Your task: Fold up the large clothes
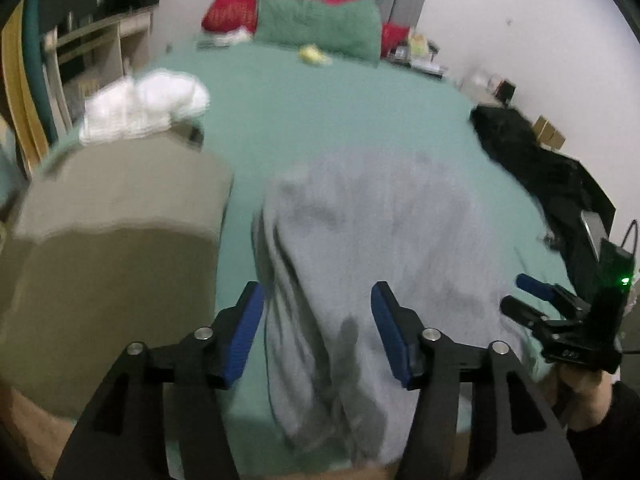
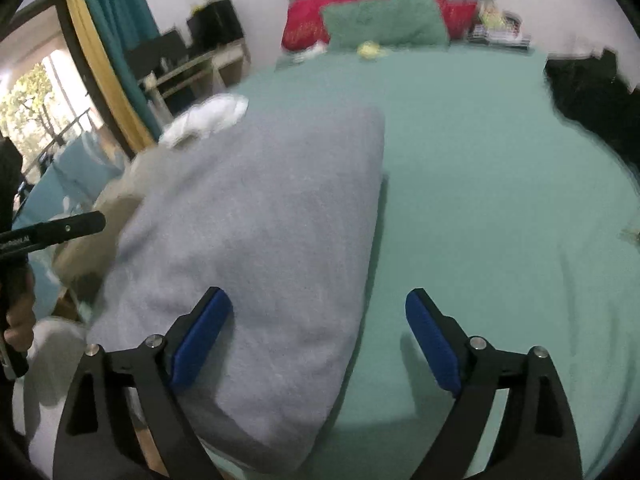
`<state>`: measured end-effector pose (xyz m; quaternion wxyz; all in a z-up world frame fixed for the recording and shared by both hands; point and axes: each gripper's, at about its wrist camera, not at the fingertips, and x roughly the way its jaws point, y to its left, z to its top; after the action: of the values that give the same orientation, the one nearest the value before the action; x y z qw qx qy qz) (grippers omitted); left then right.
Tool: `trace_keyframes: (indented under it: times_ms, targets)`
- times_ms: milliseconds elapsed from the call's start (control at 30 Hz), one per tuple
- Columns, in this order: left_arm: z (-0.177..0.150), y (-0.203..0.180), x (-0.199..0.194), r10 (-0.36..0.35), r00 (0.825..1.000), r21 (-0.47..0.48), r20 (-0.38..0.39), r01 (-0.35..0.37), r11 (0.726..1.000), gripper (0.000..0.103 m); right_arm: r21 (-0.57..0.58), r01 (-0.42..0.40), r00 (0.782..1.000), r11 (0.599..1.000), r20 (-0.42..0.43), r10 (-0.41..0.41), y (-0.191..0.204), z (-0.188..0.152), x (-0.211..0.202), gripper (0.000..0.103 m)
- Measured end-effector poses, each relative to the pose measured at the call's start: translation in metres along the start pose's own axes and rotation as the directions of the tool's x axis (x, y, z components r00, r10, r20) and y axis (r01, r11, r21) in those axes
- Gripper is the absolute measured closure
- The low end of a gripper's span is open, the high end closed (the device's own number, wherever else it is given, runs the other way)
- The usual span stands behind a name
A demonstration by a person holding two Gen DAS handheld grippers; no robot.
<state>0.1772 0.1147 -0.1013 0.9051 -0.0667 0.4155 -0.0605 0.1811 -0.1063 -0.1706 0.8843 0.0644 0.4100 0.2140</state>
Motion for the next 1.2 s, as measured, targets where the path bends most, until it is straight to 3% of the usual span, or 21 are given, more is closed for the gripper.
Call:
trace_keyframes:
  times_ms: [133, 233, 300, 367, 433, 500, 600, 700, 767, 800, 867, 933, 1033, 1100, 1200]
  targets:
    - [0.016, -0.010, 0.016, -0.020, 1.000, 0.011, -0.001, 0.020, 1.000, 0.041, 0.019, 0.032, 0.998, 0.999, 0.050, -0.033, -0.017, 0.042, 0.000, 0.014]
    - [0.028, -0.006, 0.056, 0.013, 0.999, 0.022, -0.043, -0.013, 1.000, 0.041, 0.026, 0.046, 0.999, 0.999, -0.021, -0.045, -0.028, 0.061, 0.035, 0.014]
    - [0.030, 0.000, 0.089, 0.072, 0.992, 0.022, -0.102, -0.070, 0.997, 0.041, 0.034, 0.031, 0.996, 0.999, -0.088, -0.028, -0.036, 0.065, 0.061, 0.014]
    - [0.031, 0.016, 0.105, 0.051, 0.991, -0.005, -0.127, -0.052, 0.999, 0.041, -0.013, 0.051, 0.991, 0.999, -0.119, -0.052, -0.035, 0.064, 0.084, 0.013]
    - [0.026, 0.027, 0.126, 0.036, 0.988, -0.028, -0.150, -0.041, 0.999, 0.032, -0.094, 0.099, 0.989, 0.991, -0.103, -0.109, -0.028, 0.057, 0.098, 0.009]
    - [0.022, 0.042, 0.140, 0.026, 0.989, -0.049, -0.144, -0.034, 0.998, 0.016, -0.073, 0.096, 0.990, 0.993, -0.099, -0.103, -0.030, 0.057, 0.105, 0.002]
    - [0.020, 0.044, 0.140, 0.017, 0.991, -0.030, -0.129, -0.021, 0.999, 0.015, -0.030, 0.028, 0.992, 0.999, -0.119, -0.031, -0.040, 0.060, 0.112, 0.002]
    - [0.020, 0.041, 0.134, 0.015, 0.993, -0.031, -0.118, -0.019, 0.999, 0.015, 0.156, -0.110, 0.978, 0.982, -0.157, 0.134, -0.066, 0.051, 0.106, 0.002]
    - [0.015, 0.047, 0.123, -0.018, 0.994, -0.092, -0.107, 0.008, 0.996, 0.015, 0.257, -0.220, 0.955, 0.941, -0.140, 0.262, -0.078, 0.037, 0.095, 0.002]
    - [0.011, 0.049, 0.114, -0.027, 0.995, -0.112, -0.097, 0.016, 0.994, 0.015, 0.270, -0.246, 0.948, 0.931, -0.132, 0.289, -0.077, 0.029, 0.090, 0.002]
    - [0.003, 0.052, 0.101, -0.046, 0.997, -0.138, -0.069, 0.036, 0.990, 0.015, 0.333, -0.346, 0.909, 0.877, -0.112, 0.401, -0.075, 0.010, 0.087, 0.002]
    - [-0.004, 0.054, 0.089, -0.072, 0.996, -0.165, -0.050, 0.063, 0.984, 0.015, 0.345, -0.384, 0.896, 0.857, -0.084, 0.435, -0.068, -0.001, 0.088, 0.002]
    - [-0.012, 0.054, 0.069, -0.081, 0.997, -0.168, -0.017, 0.077, 0.983, 0.015, 0.387, -0.419, 0.875, 0.821, -0.067, 0.479, -0.063, -0.002, 0.090, 0.031]
    - [-0.019, 0.054, 0.056, -0.083, 0.997, -0.177, -0.001, 0.081, 0.981, 0.015, 0.360, -0.418, 0.878, 0.834, -0.077, 0.473, -0.059, -0.004, 0.086, 0.047]
    - [-0.027, 0.053, 0.043, -0.100, 0.995, -0.196, -0.001, 0.098, 0.976, 0.015, 0.276, -0.365, 0.901, 0.889, -0.135, 0.411, -0.047, 0.004, 0.071, 0.051]
